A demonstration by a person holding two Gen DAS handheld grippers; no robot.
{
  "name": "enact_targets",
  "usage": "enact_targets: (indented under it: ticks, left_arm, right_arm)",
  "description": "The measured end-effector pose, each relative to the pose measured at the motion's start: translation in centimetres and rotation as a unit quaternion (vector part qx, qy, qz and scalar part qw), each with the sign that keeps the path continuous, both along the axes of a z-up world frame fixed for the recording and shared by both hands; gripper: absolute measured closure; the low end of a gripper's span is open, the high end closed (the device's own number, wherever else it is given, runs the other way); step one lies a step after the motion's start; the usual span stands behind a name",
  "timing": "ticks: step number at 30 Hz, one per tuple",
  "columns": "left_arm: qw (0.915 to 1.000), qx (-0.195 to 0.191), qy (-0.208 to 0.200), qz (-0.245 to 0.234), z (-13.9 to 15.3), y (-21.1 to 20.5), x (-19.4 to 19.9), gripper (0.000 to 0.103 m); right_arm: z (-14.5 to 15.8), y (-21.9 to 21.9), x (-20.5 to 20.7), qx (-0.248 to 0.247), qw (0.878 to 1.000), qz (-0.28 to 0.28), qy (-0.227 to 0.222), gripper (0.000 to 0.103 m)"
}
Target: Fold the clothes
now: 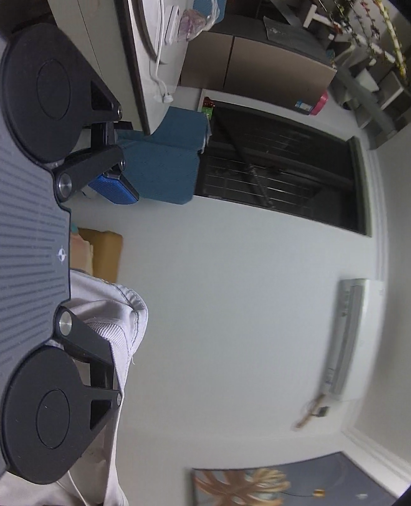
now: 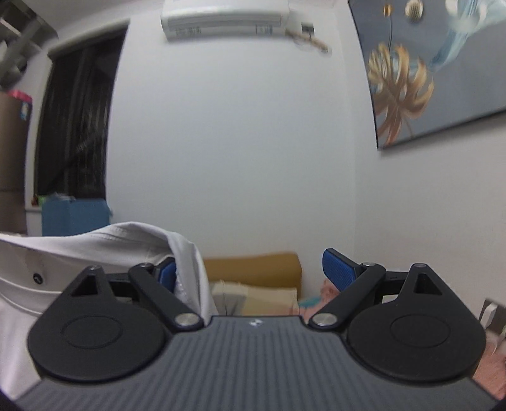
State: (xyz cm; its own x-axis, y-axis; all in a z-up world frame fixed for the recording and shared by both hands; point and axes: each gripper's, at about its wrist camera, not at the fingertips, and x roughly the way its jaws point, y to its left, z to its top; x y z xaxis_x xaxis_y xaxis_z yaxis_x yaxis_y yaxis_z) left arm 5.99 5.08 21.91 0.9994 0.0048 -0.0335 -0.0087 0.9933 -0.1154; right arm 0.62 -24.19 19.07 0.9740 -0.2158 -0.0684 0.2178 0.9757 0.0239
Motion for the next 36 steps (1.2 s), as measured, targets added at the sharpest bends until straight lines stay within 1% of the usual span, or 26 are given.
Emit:
enact_targets:
  ticks: [2, 5, 7, 10, 13, 16, 18, 19, 20, 22, 23, 24, 25, 26, 27, 29, 30, 31, 32, 33, 34, 36]
  left_arm:
    - [0.9998, 0.015, 0.014, 0.006, -2.2, -0.7, 5.4, 0.029]
    - [0.9986, 0.036, 0.034, 0.021, -5.6, -1.7, 13.8, 0.029]
    - [0.9974, 0.044, 0.049, 0.030, -8.9, -2.1, 19.7, 0.029]
    - [0.9950, 0.041, 0.079, 0.046, -15.1, -1.9, 28.9, 0.027]
    - [0.9898, 0.029, 0.126, 0.061, -23.1, -1.1, 37.2, 0.027]
    - [0.9813, 0.032, 0.178, 0.066, -31.0, -0.5, 43.7, 0.027]
    - [0.9727, 0.042, 0.219, 0.063, -35.8, -0.3, 47.1, 0.027]
    - [0.9675, 0.049, 0.241, 0.060, -37.8, -0.3, 48.6, 0.027]
    - [0.9622, 0.054, 0.261, 0.055, -39.6, -0.4, 49.9, 0.027]
    - [0.9514, 0.060, 0.300, 0.039, -42.2, -0.7, 51.3, 0.025]
    - [0.9445, 0.061, 0.322, 0.030, -42.9, -0.9, 51.5, 0.022]
    - [0.9370, 0.062, 0.343, 0.021, -43.5, -1.1, 51.7, 0.022]
    - [0.9300, 0.063, 0.362, 0.013, -44.1, -1.2, 52.1, 0.021]
    - [0.9252, 0.063, 0.374, 0.008, -44.2, -1.1, 52.7, 0.015]
    - [0.9203, 0.060, 0.387, 0.000, -44.0, -0.9, 53.0, 0.010]
    - [0.9111, 0.049, 0.408, -0.025, -42.4, 0.1, 52.8, 0.009]
    - [0.9091, 0.046, 0.413, -0.033, -41.6, 0.3, 52.8, 0.008]
    - [0.9108, 0.047, 0.408, -0.039, -40.8, 0.0, 52.2, 0.008]
    - [0.9167, 0.053, 0.394, -0.043, -39.9, -0.3, 51.0, 0.005]
    - [0.9224, 0.058, 0.379, -0.047, -39.1, -0.6, 49.9, 0.002]
    - [0.9276, 0.064, 0.365, -0.051, -38.3, -0.9, 48.7, 0.000]
    - [0.9368, 0.077, 0.337, -0.053, -36.7, -1.2, 46.6, 0.000]
  right_arm:
    - [-2.2, -0.1, 4.4, -0.002, 1.000, -0.007, 0.029, 0.011]
    - [-5.2, -0.2, 12.8, -0.022, 0.998, -0.011, 0.062, 0.011]
    - [-7.6, 0.0, 18.5, -0.032, 0.997, -0.013, 0.076, 0.011]
    - [-11.6, 0.3, 27.1, -0.042, 0.995, -0.017, 0.090, 0.011]
    - [-17.8, 0.0, 34.8, -0.027, 0.993, -0.004, 0.117, 0.011]
    - [-25.3, 0.1, 41.4, -0.020, 0.986, 0.010, 0.166, 0.011]
    - [-30.1, 0.3, 44.5, -0.023, 0.979, 0.016, 0.201, 0.011]
    - [-32.5, 0.3, 46.1, -0.024, 0.976, 0.019, 0.218, 0.011]
    - [-34.1, 0.1, 47.3, -0.014, 0.971, 0.024, 0.237, 0.011]
    - [-37.4, -0.3, 49.6, 0.005, 0.961, 0.033, 0.276, 0.011]
    - [-38.3, -0.4, 50.3, 0.014, 0.955, 0.040, 0.292, 0.011]
    - [-39.1, -0.6, 50.9, 0.023, 0.950, 0.047, 0.309, 0.011]
    - [-39.2, -0.9, 51.3, 0.031, 0.944, 0.061, 0.324, 0.011]
    - [-39.2, -0.8, 51.8, 0.042, 0.937, 0.082, 0.338, 0.011]
    - [-39.2, -0.8, 52.3, 0.054, 0.930, 0.102, 0.350, 0.011]
    - [-38.6, -1.0, 52.6, 0.075, 0.923, 0.121, 0.357, 0.011]
    - [-38.4, -1.1, 52.7, 0.096, 0.916, 0.137, 0.364, 0.011]
    - [-38.1, -1.1, 52.6, 0.113, 0.912, 0.147, 0.365, 0.011]
    - [-37.9, -1.1, 52.5, 0.130, 0.908, 0.156, 0.365, 0.011]
    - [-37.4, -1.0, 52.2, 0.135, 0.910, 0.157, 0.358, 0.011]
    - [-36.9, -0.8, 51.6, 0.136, 0.914, 0.156, 0.349, 0.011]
    - [-35.9, -0.3, 50.5, 0.130, 0.921, 0.152, 0.334, 0.011]
